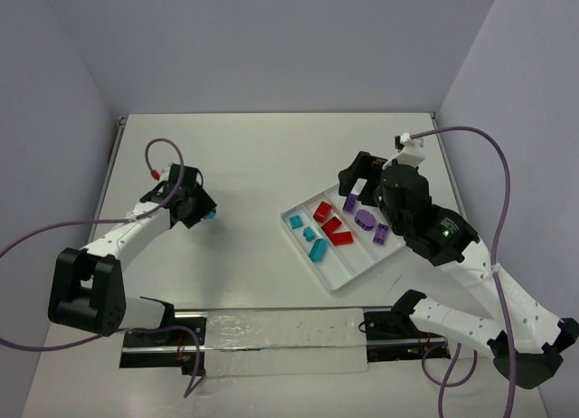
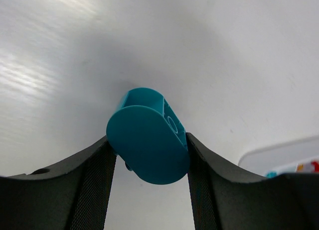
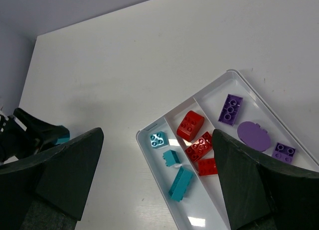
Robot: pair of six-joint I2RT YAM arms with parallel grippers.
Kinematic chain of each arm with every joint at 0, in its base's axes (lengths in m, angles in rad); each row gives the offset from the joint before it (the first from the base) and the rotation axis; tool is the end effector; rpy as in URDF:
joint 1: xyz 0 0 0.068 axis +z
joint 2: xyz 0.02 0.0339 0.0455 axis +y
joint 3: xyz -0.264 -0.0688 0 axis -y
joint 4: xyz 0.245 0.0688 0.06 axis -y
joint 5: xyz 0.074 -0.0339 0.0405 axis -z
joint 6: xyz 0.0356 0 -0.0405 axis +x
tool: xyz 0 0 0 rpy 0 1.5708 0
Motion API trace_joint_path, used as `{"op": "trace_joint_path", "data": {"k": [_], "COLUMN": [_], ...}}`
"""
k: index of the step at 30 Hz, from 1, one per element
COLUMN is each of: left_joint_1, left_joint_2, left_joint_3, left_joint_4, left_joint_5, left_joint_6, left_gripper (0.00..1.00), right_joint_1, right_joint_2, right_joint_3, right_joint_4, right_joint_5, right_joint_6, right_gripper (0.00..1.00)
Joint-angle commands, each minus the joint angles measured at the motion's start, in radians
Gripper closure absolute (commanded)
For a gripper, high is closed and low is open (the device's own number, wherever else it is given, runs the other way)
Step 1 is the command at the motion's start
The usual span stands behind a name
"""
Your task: Sort the legos into containers by color
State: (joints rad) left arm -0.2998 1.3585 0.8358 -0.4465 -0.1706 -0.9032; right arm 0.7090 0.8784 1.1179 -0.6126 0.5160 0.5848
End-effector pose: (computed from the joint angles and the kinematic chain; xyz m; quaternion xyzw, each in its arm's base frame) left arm 0.2582 -0.0735 0.2113 -0.3069 0.9011 -0.1000 0.2894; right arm 0.1427 0.0993 0.3949 0.0940 0.8060 0.1603 0.5619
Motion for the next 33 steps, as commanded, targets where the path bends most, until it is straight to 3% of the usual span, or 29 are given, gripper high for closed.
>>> {"op": "trace_joint_path", "data": {"k": [1, 8, 12, 16, 21, 27, 33], "left_joint_1": [-0.126, -0.459, -0.682, -0.808, -0.881, -0.928, -0.960], "left_joint_2": [0.014, 0.044, 0.194, 0.343, 0.476, 0.507, 0.531], "left_joint_3": [0.131, 0.275, 0.456, 0.607, 0.727, 0.720, 0.715], "left_joint_4": [-0.048, -0.122, -0.202, -0.203, -0.207, -0.200, -0.225], "left_joint_5": [0.036, 0.057, -0.041, -0.047, -0.037, -0.020, -0.046], "left_joint_6": [0.169, 0.194, 0.158, 0.158, 0.163, 0.142, 0.108], "left_gripper": [1.00, 1.00, 1.00, 1.00, 1.00, 0.99, 0.87], "right_joint_1": [0.006, 0.004, 0.003, 0.003, 0.004, 0.002, 0.002], "right_joint_2": [-0.018, -0.048, -0.105, -0.123, -0.208, -0.265, -0.256], "right_joint_3": [0.002, -0.012, -0.030, -0.011, -0.045, -0.054, -0.054], "right_joint_4": [0.011, -0.029, -0.021, -0.059, -0.062, -0.083, -0.082], "right_joint_5": [0.082, 0.150, 0.187, 0.216, 0.270, 0.312, 0.306], "right_joint_6": [-0.013, 0.005, 0.016, 0.022, 0.042, 0.042, 0.045], "right_gripper": [0.03, 0.03, 0.03, 0.03, 0.03, 0.03, 0.03]}}
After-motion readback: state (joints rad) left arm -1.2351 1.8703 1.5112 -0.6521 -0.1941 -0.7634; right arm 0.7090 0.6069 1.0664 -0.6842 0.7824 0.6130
